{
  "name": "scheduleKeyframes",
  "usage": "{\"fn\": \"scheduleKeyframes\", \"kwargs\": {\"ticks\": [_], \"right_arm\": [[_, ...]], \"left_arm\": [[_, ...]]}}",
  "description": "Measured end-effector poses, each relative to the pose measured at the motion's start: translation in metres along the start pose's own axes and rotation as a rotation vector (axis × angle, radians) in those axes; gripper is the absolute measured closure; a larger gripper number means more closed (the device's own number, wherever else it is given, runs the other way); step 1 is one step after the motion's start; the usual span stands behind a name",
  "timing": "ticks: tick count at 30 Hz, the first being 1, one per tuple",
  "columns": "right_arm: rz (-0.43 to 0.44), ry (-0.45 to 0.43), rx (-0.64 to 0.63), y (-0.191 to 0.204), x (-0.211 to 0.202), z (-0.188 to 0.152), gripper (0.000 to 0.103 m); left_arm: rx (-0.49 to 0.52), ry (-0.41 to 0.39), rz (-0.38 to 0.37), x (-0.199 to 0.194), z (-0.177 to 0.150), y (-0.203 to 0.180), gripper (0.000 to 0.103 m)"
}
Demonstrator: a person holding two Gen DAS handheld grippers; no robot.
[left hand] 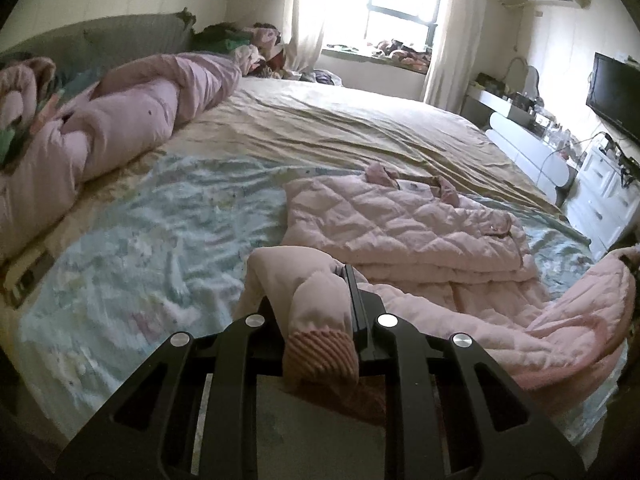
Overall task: Fold large clothes
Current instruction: 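Lift the quilt edge with both grippers and carry it over the folded coat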
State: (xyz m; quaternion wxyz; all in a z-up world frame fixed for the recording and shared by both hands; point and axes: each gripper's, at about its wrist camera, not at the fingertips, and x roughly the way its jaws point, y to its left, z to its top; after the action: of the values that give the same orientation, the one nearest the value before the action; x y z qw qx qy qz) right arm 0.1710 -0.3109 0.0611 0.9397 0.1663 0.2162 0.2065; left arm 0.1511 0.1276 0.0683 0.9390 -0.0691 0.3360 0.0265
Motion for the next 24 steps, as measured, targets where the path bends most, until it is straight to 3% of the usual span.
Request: {"fn": "scheduleKeyframes", "kwargs": {"ticks": [11,24], "right_arm": [[-0.052,-0.086,0.013,-0.006,0.015,0.035,0.091],[-0.163,-0.109,0.058,-0.019,0.047,0.064,0.091]], "left_arm": [[0.058,-0.064,0.028,0.008,0.043,-0.013,0.09],[0.041,-0.104,0.039,0.041,0.081,-0.017,0.09]]}}
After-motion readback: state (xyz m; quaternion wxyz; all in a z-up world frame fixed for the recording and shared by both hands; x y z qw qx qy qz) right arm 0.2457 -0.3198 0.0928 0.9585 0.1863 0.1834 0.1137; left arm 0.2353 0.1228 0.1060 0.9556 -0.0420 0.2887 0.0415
